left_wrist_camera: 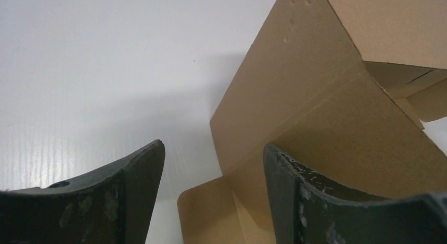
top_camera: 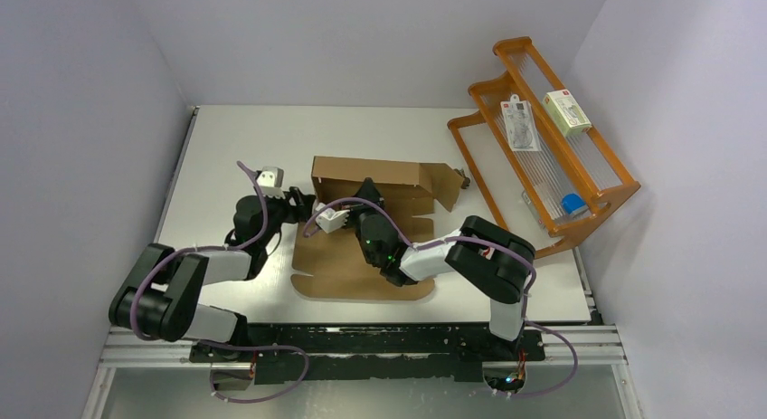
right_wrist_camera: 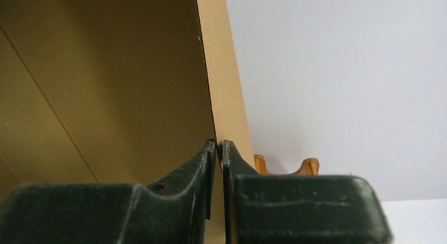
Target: Fold the paper box
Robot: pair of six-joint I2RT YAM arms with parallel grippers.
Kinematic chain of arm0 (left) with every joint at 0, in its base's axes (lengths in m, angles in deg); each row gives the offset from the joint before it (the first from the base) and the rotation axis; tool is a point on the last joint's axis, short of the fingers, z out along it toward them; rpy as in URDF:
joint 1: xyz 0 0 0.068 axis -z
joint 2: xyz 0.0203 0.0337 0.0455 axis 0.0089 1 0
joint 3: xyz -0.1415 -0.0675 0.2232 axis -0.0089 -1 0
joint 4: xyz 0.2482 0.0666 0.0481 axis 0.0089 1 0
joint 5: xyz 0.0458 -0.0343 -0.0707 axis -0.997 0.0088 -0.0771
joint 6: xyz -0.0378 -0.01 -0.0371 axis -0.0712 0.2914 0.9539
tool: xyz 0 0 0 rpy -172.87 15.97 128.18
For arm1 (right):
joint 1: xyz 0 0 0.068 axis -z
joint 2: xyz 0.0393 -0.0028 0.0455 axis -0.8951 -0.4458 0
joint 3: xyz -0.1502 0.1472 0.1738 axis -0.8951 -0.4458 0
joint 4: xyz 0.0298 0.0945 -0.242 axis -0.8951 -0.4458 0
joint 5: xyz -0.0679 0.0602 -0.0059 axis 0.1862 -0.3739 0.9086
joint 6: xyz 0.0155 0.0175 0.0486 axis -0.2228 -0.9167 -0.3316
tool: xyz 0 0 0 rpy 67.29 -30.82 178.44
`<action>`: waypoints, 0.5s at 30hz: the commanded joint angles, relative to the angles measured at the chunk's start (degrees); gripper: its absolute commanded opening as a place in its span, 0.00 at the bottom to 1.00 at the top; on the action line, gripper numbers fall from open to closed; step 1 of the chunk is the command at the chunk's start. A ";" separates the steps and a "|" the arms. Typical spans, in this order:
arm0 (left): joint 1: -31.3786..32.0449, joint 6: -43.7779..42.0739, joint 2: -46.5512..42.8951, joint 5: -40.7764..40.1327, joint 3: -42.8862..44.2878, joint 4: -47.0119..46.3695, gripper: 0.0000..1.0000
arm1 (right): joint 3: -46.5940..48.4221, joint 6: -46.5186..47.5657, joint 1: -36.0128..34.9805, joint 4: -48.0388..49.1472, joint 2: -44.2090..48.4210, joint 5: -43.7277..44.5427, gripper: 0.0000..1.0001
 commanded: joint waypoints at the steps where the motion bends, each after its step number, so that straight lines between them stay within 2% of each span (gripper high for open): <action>1: 0.44 0.61 3.29 5.02 0.99 -10.96 0.74 | 0.45 -3.48 -0.05 -5.60 0.61 -2.10 0.14; 10: 2.16 -0.44 8.65 7.16 -0.08 -23.91 0.75 | 1.26 -6.63 -0.08 -11.64 2.43 -3.51 0.13; 15: 2.93 -1.39 10.55 8.34 -1.08 -28.09 0.76 | 1.81 -9.08 0.21 -16.17 3.79 -4.52 0.13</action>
